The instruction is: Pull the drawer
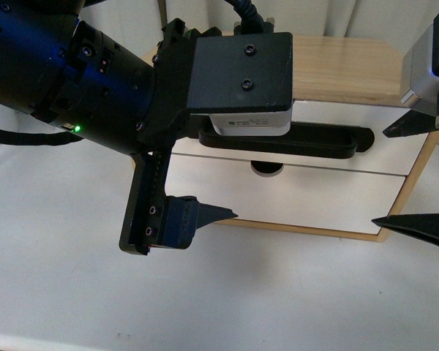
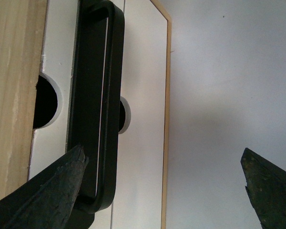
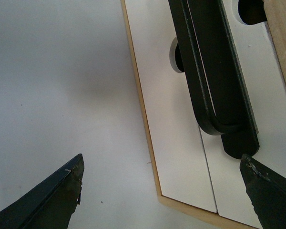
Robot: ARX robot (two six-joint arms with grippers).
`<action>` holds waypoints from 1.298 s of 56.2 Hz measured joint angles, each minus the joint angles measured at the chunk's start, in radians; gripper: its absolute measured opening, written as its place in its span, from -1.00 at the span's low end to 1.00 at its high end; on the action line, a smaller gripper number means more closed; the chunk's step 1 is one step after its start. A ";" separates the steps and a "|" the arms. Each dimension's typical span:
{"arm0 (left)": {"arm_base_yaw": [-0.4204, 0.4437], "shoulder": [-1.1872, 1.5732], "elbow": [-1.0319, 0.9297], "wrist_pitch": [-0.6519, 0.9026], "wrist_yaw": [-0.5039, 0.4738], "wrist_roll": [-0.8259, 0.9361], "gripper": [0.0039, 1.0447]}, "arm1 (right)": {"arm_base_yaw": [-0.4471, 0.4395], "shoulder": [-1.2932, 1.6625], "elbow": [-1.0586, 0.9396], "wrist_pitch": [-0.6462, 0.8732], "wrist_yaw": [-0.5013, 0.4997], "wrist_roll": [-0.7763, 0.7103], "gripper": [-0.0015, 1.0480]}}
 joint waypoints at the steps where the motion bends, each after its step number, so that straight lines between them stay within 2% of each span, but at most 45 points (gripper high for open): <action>1: -0.001 0.003 0.002 0.001 0.000 0.000 0.89 | -0.002 0.000 0.000 0.000 -0.001 -0.001 0.83; 44: 0.000 0.116 0.070 0.003 -0.041 0.061 0.89 | -0.007 0.020 0.000 0.021 -0.015 -0.006 0.83; 73: 0.006 0.149 0.091 -0.011 -0.055 0.111 0.89 | 0.044 0.103 0.053 0.089 -0.014 0.023 0.83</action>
